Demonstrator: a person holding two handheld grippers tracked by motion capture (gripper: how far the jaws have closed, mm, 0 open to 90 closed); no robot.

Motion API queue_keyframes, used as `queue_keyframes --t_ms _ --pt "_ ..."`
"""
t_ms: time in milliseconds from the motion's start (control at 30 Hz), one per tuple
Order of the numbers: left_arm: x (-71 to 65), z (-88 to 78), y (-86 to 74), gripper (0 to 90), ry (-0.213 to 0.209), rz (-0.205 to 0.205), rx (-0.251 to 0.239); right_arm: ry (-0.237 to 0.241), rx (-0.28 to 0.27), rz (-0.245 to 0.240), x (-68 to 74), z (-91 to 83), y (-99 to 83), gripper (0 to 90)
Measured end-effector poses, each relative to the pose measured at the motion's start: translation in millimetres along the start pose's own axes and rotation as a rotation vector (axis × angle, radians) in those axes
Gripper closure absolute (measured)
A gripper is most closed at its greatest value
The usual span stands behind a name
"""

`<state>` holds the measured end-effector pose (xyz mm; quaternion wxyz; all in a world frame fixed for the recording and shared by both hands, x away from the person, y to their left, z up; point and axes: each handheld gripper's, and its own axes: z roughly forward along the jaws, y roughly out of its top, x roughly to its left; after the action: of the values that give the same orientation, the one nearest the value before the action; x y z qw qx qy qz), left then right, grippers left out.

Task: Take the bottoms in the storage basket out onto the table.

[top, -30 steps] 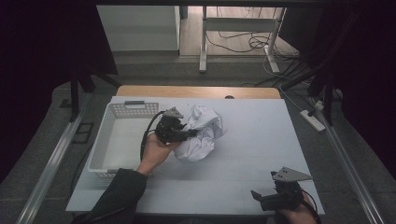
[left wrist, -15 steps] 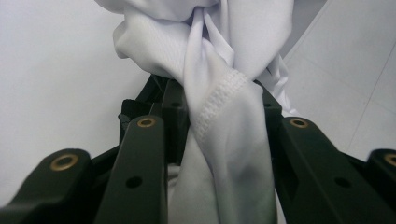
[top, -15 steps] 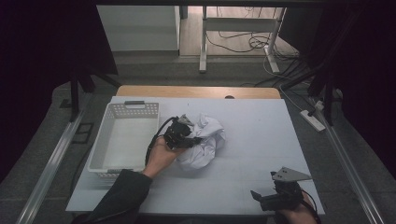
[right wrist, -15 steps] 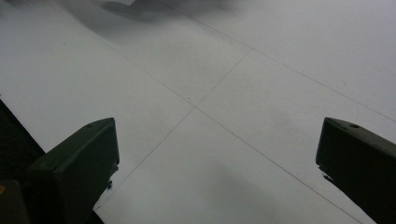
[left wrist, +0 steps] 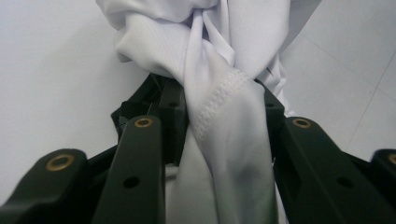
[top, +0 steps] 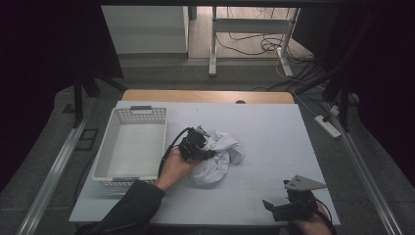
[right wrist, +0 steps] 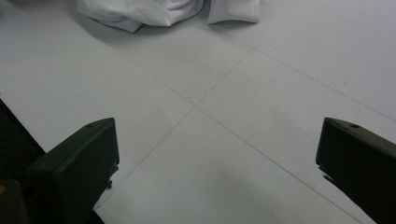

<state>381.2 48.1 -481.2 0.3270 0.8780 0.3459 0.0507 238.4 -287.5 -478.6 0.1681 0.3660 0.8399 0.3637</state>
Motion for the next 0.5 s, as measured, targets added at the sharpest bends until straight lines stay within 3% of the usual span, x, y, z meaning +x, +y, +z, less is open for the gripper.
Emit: queue_keyframes --t_ms 333,500 --pt "-1.8 15.8 -6.2 61.2 0.031 0.006 0.031 0.0 -0.001 -0.001 0.2 0.1 0.0 0.0" --pt "6.7 21.9 -12.8 58.9 -0.005 -0.033 0.012 0.001 0.0 -0.001 0.0 0.1 0.0 0.0"
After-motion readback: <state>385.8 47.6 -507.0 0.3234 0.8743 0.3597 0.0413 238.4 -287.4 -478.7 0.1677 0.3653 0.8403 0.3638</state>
